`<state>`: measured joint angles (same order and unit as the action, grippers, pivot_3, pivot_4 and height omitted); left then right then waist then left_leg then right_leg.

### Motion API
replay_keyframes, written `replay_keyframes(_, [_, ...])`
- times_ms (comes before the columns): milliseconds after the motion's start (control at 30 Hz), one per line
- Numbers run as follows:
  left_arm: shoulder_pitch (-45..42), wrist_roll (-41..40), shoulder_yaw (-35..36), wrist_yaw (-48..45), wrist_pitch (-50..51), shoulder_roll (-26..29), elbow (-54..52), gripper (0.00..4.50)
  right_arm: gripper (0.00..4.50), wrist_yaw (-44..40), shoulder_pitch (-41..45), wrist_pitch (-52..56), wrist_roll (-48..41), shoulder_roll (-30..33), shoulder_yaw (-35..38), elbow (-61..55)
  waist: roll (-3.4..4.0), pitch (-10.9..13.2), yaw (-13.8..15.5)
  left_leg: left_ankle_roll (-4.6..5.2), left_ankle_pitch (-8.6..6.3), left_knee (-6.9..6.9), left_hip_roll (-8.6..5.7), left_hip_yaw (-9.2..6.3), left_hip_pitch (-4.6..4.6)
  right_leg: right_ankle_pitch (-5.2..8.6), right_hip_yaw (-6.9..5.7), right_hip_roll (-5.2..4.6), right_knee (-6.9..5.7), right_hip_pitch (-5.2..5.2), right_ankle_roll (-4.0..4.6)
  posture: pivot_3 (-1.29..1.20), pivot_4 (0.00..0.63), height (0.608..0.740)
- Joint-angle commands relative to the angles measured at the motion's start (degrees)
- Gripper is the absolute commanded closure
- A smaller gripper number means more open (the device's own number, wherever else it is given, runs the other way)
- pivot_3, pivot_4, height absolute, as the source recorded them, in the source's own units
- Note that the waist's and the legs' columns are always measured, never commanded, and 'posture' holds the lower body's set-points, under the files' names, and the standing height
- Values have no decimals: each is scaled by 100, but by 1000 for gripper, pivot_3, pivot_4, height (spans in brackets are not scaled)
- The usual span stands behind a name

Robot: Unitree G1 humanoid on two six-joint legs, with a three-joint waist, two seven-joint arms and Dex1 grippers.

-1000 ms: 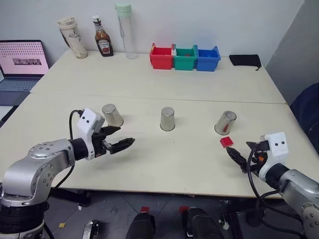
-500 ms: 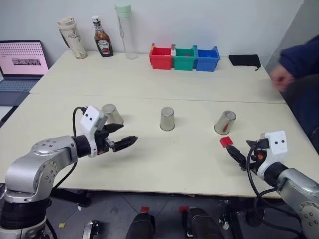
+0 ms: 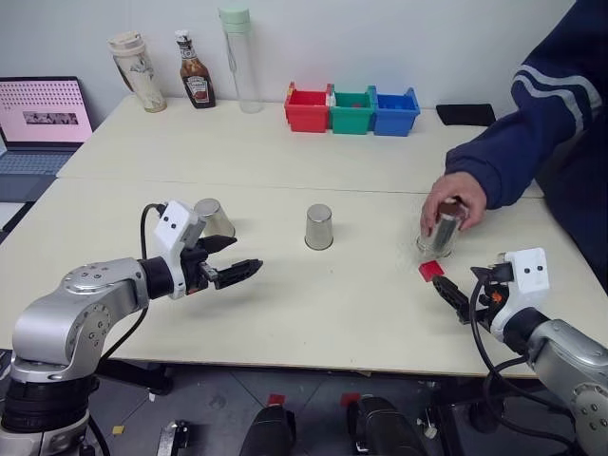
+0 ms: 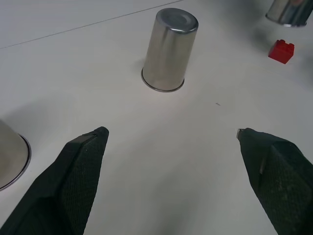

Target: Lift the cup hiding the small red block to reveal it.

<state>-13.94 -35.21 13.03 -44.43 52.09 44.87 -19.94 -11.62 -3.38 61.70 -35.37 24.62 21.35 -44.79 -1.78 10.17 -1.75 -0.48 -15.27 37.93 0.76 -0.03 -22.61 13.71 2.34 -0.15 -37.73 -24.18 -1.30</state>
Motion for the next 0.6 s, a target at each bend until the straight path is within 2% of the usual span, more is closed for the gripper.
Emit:
replay_keyframes(33, [-11,-86,112,-23,-56,108,-151,0,44,-44,13,-137,-49,76,67,-79,0,0,0,0,0,0,0,0,0,0,0,0,0,0,0,0,150,740])
replay_keyframes(600, [109,-59,180,-93,-241,223,-157,0,44,0,149,-298,32,39,-181,58,0,0,-3,0,0,0,1,1,1,-1,1,0,-2,0,-1,0,150,740])
